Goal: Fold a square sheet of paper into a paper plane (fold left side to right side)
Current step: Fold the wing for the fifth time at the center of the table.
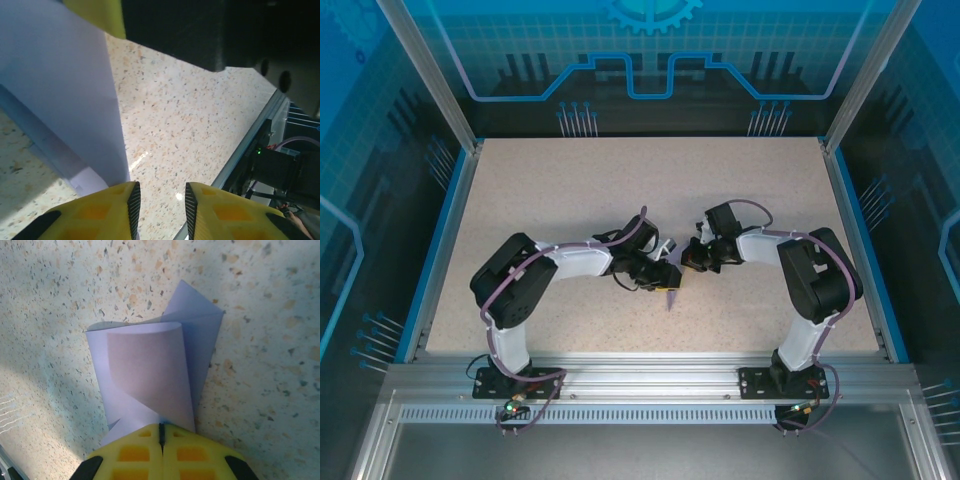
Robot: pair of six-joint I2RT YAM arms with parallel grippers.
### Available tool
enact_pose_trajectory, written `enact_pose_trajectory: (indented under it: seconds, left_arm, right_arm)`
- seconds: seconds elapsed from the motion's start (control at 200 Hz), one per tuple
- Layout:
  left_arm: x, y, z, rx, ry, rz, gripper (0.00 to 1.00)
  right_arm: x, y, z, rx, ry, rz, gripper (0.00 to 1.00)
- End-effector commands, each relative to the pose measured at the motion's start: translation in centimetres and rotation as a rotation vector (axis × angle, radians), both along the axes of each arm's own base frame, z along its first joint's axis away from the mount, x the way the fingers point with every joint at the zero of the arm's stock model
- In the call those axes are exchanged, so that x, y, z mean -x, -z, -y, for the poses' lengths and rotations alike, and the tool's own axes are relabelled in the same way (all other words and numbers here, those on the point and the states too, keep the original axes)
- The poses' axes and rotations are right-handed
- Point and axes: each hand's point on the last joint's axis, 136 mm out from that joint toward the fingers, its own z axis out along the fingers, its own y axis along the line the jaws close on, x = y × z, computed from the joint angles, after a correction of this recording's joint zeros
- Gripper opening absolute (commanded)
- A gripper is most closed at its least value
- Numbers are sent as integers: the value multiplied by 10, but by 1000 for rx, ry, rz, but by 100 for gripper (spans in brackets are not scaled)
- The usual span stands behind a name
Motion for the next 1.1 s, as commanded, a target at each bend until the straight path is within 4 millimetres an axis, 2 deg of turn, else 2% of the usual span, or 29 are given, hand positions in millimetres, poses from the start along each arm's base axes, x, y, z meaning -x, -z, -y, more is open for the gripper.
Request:
enact_pose_trajectory:
  seconds: [0.0, 0.45, 0.82, 0.965, 1.095]
  left_arm:
    - [3, 14, -5, -63, 9, -15, 33]
    - [9, 33, -11, -117, 3, -46, 30]
    - [4, -22, -18, -93, -7, 85, 34]
    - [12, -33, -7, -73, 31, 103, 33]
    - [15, -35, 9, -54, 67, 103, 31]
  right_arm:
    - [30, 34, 15, 121, -13, -127, 1]
    - [29, 30, 14, 122, -21, -119, 1]
    - [30, 31, 15, 132, -22, -120, 1]
    - [30, 31, 15, 132, -22, -120, 1]
    - [30, 31, 15, 132, -24, -122, 1]
